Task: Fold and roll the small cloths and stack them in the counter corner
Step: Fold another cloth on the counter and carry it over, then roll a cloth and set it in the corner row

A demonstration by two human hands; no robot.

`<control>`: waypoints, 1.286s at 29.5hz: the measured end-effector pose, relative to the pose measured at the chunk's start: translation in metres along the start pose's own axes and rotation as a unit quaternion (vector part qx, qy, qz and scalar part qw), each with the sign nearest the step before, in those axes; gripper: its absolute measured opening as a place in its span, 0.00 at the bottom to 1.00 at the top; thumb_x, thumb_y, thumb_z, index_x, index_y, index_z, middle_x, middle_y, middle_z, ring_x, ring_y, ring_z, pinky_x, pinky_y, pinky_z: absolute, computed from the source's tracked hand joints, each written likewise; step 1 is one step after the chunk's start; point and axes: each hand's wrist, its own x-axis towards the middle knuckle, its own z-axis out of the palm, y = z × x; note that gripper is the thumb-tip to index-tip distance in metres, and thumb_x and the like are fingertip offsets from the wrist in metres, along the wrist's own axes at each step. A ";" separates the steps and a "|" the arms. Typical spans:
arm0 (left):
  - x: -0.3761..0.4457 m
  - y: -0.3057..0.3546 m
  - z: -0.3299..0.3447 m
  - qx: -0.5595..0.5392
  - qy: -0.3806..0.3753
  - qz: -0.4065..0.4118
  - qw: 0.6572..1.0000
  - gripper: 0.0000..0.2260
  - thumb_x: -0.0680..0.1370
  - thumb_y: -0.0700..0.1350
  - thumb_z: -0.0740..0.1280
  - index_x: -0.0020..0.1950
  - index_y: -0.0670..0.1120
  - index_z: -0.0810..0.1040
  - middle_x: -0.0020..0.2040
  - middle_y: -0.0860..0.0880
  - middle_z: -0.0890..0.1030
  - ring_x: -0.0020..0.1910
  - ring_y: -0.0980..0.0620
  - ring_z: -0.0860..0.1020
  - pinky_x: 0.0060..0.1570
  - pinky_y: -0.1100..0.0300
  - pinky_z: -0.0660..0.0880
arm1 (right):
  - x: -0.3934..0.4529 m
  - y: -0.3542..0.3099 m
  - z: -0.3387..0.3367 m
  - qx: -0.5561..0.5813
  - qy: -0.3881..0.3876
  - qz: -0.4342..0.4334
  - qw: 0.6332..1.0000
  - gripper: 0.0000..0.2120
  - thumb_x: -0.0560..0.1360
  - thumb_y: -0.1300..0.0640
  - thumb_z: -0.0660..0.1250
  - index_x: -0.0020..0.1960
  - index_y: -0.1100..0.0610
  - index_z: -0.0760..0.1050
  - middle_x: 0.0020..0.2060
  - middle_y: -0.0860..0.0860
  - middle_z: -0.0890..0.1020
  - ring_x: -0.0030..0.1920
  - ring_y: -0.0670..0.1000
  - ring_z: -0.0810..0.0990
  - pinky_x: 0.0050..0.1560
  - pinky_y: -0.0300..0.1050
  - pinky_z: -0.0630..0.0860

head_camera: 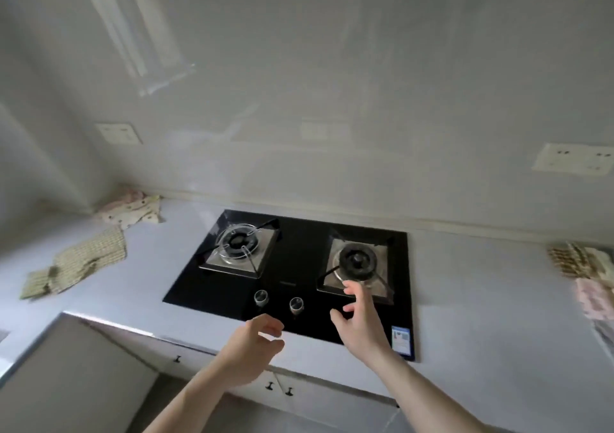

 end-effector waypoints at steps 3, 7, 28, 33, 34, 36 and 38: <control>-0.025 -0.055 -0.049 -0.022 0.059 -0.010 0.998 0.09 0.79 0.45 0.70 0.58 0.55 0.79 0.56 0.58 0.81 0.48 0.60 0.82 0.42 0.67 0.76 | -0.008 -0.046 0.061 0.018 -0.053 -0.027 0.998 0.27 0.77 0.52 0.71 0.71 0.41 0.63 0.63 0.39 0.70 0.54 0.41 0.77 0.48 0.35 0.75; -0.057 -0.114 -0.104 -0.047 0.117 -0.010 0.992 0.09 0.78 0.44 0.71 0.56 0.56 0.80 0.55 0.57 0.83 0.48 0.62 0.83 0.48 0.62 0.80 | -0.016 -0.099 0.127 0.045 -0.112 -0.043 0.992 0.24 0.76 0.53 0.71 0.66 0.38 0.65 0.62 0.39 0.71 0.54 0.43 0.78 0.53 0.38 0.77; -0.042 -0.310 -0.382 -0.084 0.298 -0.191 0.931 0.10 0.77 0.42 0.71 0.54 0.56 0.80 0.50 0.56 0.84 0.41 0.58 0.83 0.34 0.63 0.76 | 0.105 -0.272 0.429 -0.016 -0.334 -0.099 0.937 0.18 0.77 0.53 0.68 0.64 0.44 0.69 0.61 0.42 0.72 0.54 0.44 0.77 0.53 0.38 0.76; -0.018 -0.342 -0.412 -0.060 0.262 -0.202 0.942 0.11 0.76 0.43 0.71 0.54 0.58 0.80 0.52 0.56 0.83 0.38 0.60 0.82 0.32 0.65 0.75 | 0.124 -0.295 0.474 -0.031 -0.352 -0.102 0.930 0.18 0.77 0.52 0.67 0.65 0.43 0.70 0.61 0.40 0.71 0.55 0.43 0.77 0.56 0.39 0.76; -0.008 -0.348 -0.419 -0.054 0.252 -0.201 0.945 0.10 0.76 0.44 0.71 0.53 0.59 0.80 0.52 0.57 0.82 0.38 0.60 0.82 0.32 0.64 0.76 | 0.129 -0.297 0.480 -0.035 -0.350 -0.099 0.931 0.17 0.77 0.52 0.67 0.65 0.43 0.70 0.60 0.40 0.71 0.55 0.42 0.77 0.56 0.38 0.75; 0.014 -0.361 -0.432 -0.027 0.227 -0.187 0.955 0.10 0.75 0.46 0.70 0.52 0.61 0.79 0.54 0.58 0.81 0.43 0.62 0.82 0.37 0.63 0.78 | 0.139 -0.300 0.489 -0.040 -0.335 -0.091 0.937 0.17 0.77 0.52 0.67 0.64 0.42 0.70 0.60 0.39 0.71 0.55 0.42 0.77 0.55 0.37 0.74; 0.041 -0.375 -0.447 0.005 0.197 -0.172 0.965 0.09 0.76 0.48 0.70 0.54 0.59 0.79 0.58 0.57 0.80 0.48 0.63 0.81 0.43 0.65 0.76 | 0.149 -0.301 0.495 -0.045 -0.315 -0.080 0.945 0.16 0.78 0.53 0.67 0.64 0.42 0.70 0.60 0.39 0.71 0.56 0.41 0.76 0.52 0.35 0.74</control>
